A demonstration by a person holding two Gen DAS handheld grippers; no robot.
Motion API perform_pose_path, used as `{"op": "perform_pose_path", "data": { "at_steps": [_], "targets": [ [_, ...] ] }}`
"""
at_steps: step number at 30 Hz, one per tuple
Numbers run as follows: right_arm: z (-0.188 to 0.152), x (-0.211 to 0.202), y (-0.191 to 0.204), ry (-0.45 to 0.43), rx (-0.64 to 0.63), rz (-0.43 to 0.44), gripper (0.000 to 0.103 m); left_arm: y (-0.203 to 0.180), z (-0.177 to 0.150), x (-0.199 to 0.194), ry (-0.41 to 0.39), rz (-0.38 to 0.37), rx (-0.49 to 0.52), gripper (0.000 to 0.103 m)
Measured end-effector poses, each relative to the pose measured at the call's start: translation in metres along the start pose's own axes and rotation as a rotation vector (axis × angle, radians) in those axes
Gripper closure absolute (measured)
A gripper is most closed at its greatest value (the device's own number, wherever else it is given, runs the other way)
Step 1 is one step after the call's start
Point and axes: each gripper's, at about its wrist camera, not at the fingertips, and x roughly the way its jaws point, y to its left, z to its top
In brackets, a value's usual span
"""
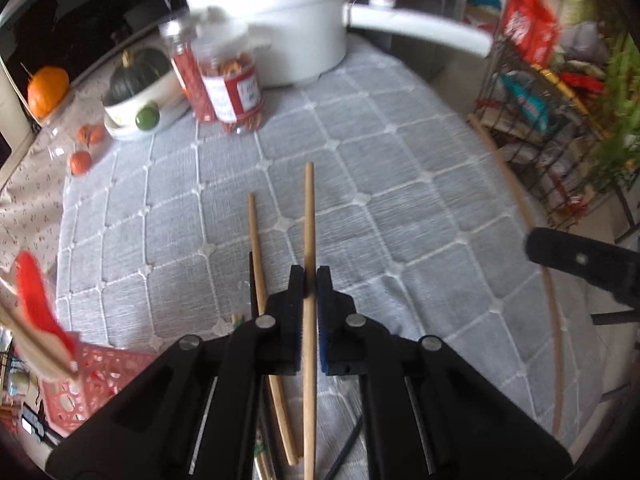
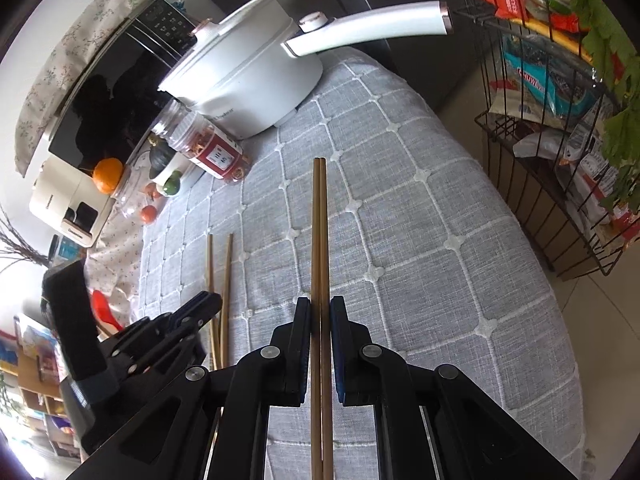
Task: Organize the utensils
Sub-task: 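Grasp another pair of wooden chopsticks with the left tool while the right tool holds its pair, then lower both chopstick pairs into the pink basket and open both tools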
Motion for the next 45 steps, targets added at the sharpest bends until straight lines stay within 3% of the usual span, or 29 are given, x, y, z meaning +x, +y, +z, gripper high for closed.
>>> {"op": "perform_pose_path", "data": {
  "at_steps": [10,19,25,34,45],
  "targets": [
    [-0.018,-0.048,0.042,-0.123,-0.077,0.042,0.093,0.026,-0.033,-0.088,-0.201,-0.096,0.002,0.096],
    [-0.030,-0.080,0.088,-0.266,-0.175,0.091,0.093,0.067,-0.066,-0.146,-0.405,-0.171,-0.086,0.096],
    [-0.034,-0.082,0.115,-0.331,-0.232,0.138,0.093,0.093,-0.071,-0.176,-0.520,-0.200,-0.131,0.096],
    [-0.041,-0.075,0.155,-0.399,-0.297,0.219,0.093,0.138,-0.081,-0.204,-0.684,-0.110,-0.220,0.096],
    [-0.052,-0.066,0.186,-0.439,-0.338,0.297,0.093,0.171,-0.091,-0.198,-0.768,0.055,-0.266,0.096]
  ]
}}
